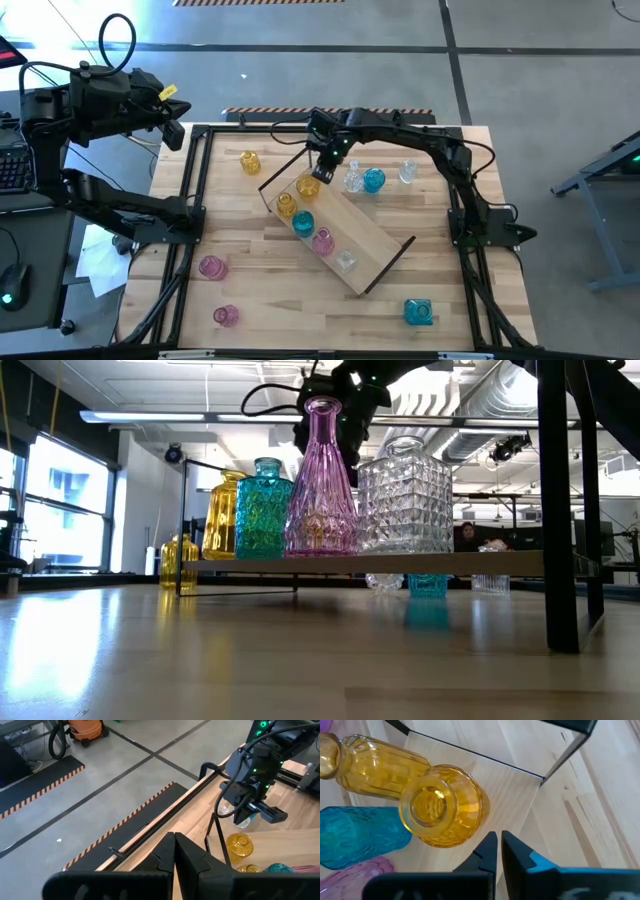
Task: Sort vases onto shelf
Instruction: Put the right yellow crystal vase on the shelf
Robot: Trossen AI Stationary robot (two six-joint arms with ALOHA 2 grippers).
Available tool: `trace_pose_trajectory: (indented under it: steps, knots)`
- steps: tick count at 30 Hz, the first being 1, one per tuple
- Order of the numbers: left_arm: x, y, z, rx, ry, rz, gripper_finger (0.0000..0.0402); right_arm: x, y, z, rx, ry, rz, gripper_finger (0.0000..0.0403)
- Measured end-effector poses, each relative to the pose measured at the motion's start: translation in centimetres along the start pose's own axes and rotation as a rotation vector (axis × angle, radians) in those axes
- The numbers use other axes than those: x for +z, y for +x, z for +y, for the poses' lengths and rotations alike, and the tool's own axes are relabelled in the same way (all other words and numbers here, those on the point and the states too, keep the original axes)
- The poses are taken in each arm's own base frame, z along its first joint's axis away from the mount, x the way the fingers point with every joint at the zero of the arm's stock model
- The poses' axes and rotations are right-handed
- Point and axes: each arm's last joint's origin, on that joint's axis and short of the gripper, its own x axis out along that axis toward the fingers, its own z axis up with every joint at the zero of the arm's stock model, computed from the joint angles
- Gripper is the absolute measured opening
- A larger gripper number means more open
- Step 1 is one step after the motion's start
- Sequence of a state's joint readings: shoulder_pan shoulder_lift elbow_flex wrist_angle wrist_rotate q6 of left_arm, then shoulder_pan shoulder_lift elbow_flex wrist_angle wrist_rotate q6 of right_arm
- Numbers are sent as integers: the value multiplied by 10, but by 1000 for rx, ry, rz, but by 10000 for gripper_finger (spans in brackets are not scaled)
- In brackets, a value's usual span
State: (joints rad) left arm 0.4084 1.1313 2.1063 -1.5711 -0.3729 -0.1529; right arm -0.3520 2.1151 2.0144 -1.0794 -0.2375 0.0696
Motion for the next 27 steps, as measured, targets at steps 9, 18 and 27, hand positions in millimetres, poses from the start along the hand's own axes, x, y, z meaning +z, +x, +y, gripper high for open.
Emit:
trace_pose_trajectory:
  steps: [9, 18, 27]
  knots:
    - [0, 0, 0, 0, 16, 0, 0, 1, 3, 15, 19, 9, -15, 0]
    - [0, 0, 0, 0, 18, 0, 0, 4, 8, 20, 24, 33, -37, 0]
    - [0, 0, -1, -29, 18, 4, 0, 2, 30, 25, 16, 25, 7, 0]
